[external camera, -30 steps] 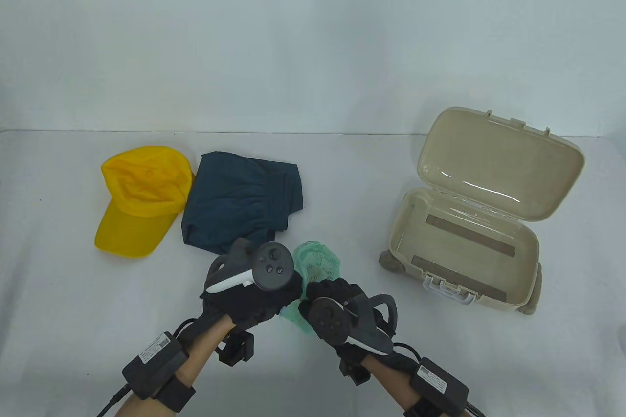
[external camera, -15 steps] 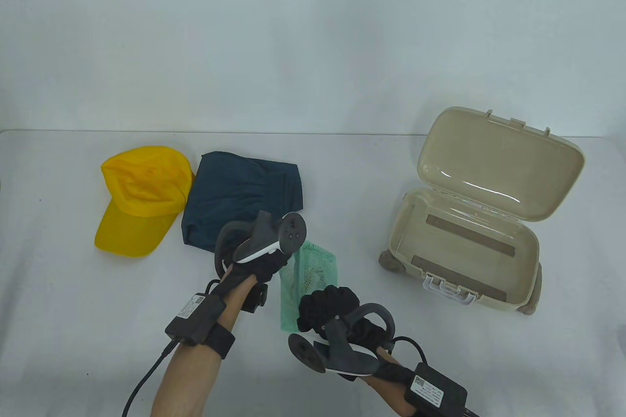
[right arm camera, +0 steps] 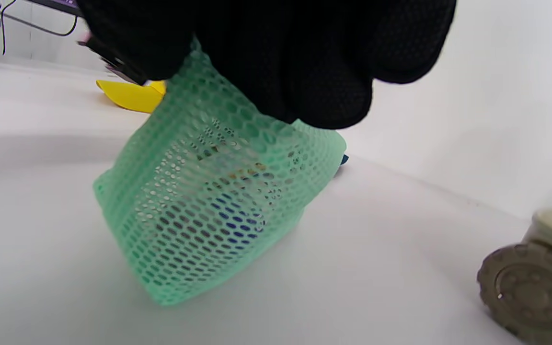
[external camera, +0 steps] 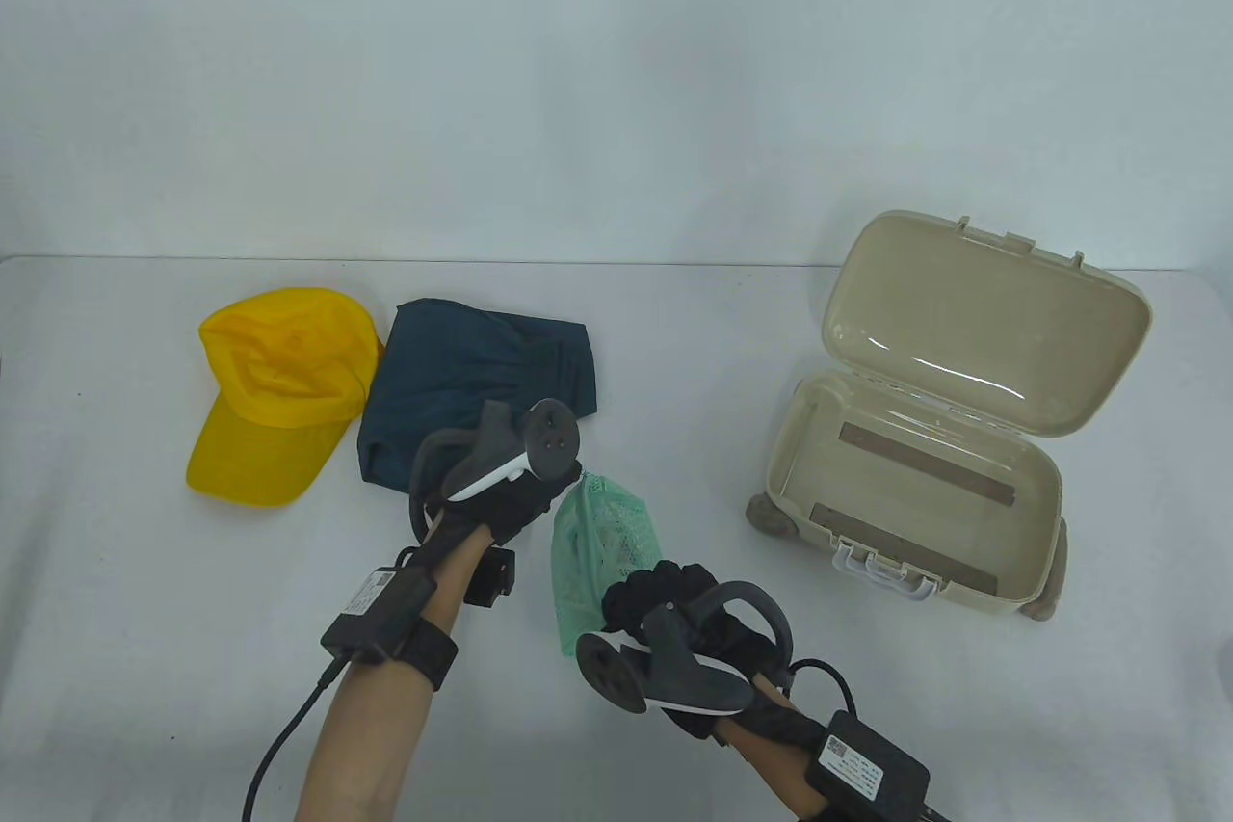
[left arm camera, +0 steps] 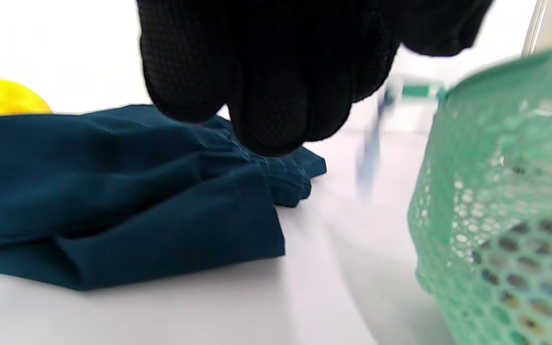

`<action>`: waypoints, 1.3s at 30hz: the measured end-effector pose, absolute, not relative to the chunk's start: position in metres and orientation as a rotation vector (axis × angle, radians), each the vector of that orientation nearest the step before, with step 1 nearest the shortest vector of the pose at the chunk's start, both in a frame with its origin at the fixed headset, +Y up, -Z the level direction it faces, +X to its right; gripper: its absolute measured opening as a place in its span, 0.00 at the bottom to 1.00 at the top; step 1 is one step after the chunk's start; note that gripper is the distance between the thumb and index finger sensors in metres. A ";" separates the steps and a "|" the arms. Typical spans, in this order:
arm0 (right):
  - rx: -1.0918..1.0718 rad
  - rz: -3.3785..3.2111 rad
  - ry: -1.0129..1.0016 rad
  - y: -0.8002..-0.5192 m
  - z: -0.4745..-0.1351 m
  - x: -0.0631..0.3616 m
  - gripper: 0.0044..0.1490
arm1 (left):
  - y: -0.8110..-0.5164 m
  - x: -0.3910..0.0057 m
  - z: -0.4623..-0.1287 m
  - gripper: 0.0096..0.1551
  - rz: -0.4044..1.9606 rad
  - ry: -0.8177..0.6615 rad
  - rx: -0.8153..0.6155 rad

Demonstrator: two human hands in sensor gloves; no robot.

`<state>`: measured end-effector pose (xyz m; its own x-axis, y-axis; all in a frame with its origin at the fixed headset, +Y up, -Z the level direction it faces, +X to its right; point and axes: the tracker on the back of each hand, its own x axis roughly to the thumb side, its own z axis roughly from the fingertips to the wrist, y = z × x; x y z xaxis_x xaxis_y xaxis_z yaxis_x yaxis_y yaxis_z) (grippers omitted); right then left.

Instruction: Pack suitcase

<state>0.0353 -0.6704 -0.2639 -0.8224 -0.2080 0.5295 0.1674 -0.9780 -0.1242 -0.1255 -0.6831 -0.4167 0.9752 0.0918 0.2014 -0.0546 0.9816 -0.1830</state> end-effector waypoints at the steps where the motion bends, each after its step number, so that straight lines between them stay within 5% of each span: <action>1: -0.832 -2.842 0.076 -0.670 -0.266 0.037 0.29 | -0.678 -0.132 -0.410 0.33 0.087 -0.213 -0.162; 9: -0.841 -2.973 -0.045 -0.671 -0.275 0.045 0.35 | -0.647 -0.183 -0.337 0.47 0.269 -0.254 -0.028; 16: -0.802 -3.120 -0.033 -0.666 -0.280 0.051 0.38 | -0.650 -0.213 -0.293 0.54 0.263 -0.281 0.031; 24: -0.649 -3.123 0.112 -0.652 -0.284 0.048 0.43 | -0.665 -0.215 -0.290 0.54 0.173 -0.273 0.040; 31: -0.537 -2.926 0.039 -0.635 -0.310 0.003 0.49 | -0.670 -0.213 -0.290 0.53 0.147 -0.258 0.018; 39: -0.392 -2.723 -0.203 -0.648 -0.338 -0.038 0.56 | -0.675 -0.216 -0.293 0.53 0.139 -0.240 -0.011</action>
<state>-0.0378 -0.6476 -0.3377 -0.8889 -0.3484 0.2977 0.3887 -0.9172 0.0873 -0.2157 -0.6745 -0.2927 0.9619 0.1384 0.2360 -0.1357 0.9904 -0.0277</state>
